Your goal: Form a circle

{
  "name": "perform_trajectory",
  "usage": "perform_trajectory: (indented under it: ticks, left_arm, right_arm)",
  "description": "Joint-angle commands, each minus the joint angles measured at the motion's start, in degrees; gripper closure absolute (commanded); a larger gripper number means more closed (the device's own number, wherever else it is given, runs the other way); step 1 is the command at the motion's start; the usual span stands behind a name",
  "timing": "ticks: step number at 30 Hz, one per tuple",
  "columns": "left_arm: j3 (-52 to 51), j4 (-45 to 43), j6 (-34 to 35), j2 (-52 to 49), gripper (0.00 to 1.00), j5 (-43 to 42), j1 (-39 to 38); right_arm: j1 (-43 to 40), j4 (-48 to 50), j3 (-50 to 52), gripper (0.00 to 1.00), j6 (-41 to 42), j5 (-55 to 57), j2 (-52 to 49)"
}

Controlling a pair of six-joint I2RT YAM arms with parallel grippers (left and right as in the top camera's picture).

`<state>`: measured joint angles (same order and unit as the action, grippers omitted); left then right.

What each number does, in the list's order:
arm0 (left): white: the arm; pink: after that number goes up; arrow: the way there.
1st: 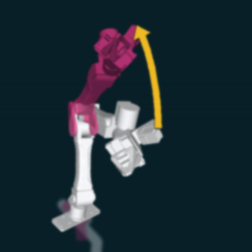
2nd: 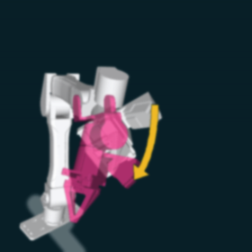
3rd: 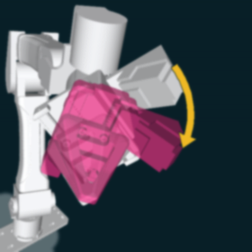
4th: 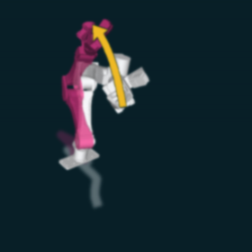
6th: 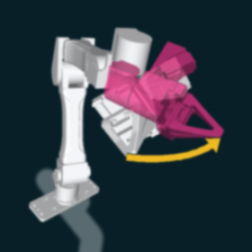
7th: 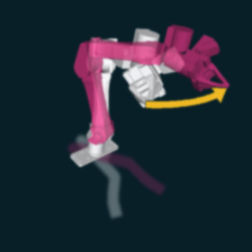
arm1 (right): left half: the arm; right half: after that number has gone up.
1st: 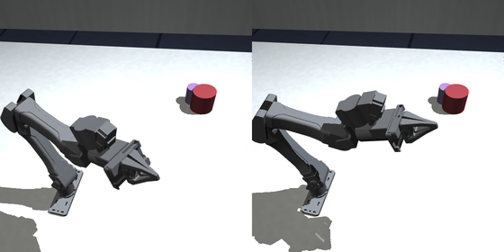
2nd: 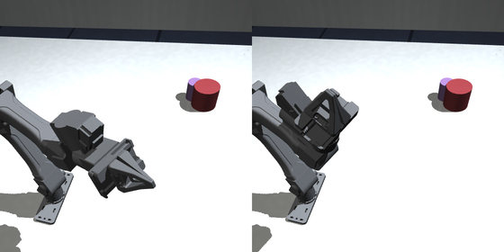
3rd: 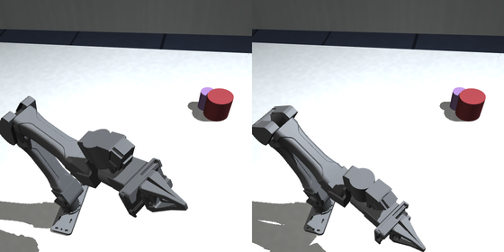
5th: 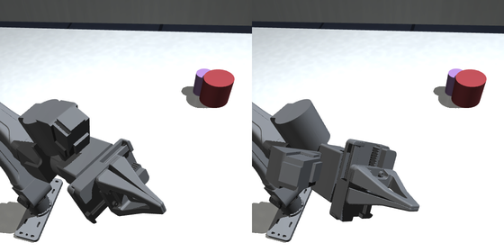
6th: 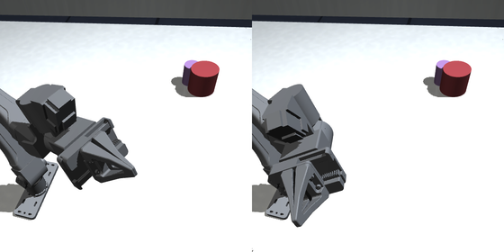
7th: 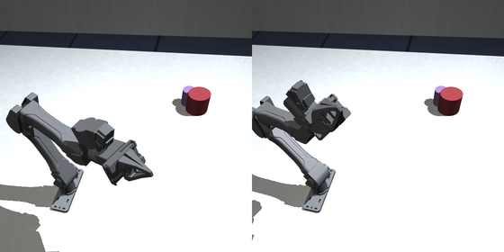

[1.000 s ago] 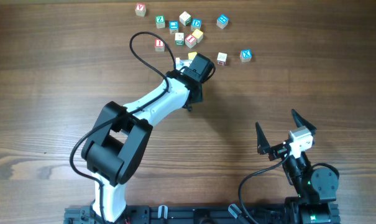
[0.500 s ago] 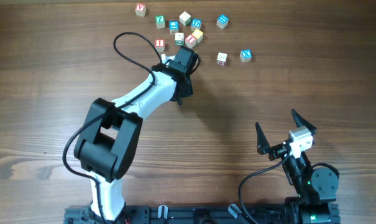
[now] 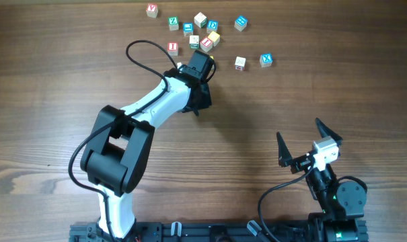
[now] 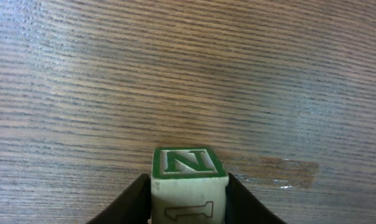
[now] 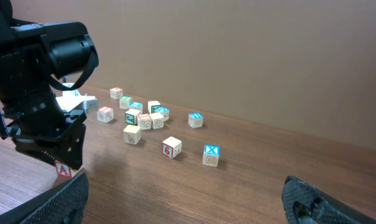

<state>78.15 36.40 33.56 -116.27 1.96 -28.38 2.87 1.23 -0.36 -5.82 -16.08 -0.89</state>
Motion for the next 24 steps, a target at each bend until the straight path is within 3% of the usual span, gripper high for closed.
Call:
perform_trajectory:
  ticks: [1,11,18,24]
  left_arm:
    - [-0.5,0.0,0.2,-0.5,0.71,-0.7,-0.1]
    - [-0.5,0.0,6.4,-0.5,0.67,0.4,0.7]
    - [-0.5,-0.3,6.4,-0.5,0.65,0.5,1.0]
    - [-0.5,-0.6,6.4,-0.5,0.52,0.4,1.0]
  right_arm:
    - [-0.3,0.1,0.1,0.0,-0.2,-0.3,0.5]
    - [-0.3,0.1,0.1,0.0,-0.2,-0.3,0.5]
    - [-0.3,0.1,0.1,0.0,-0.2,-0.3,0.5]
    - [-0.3,0.1,0.1,0.0,-0.2,-0.3,0.5]
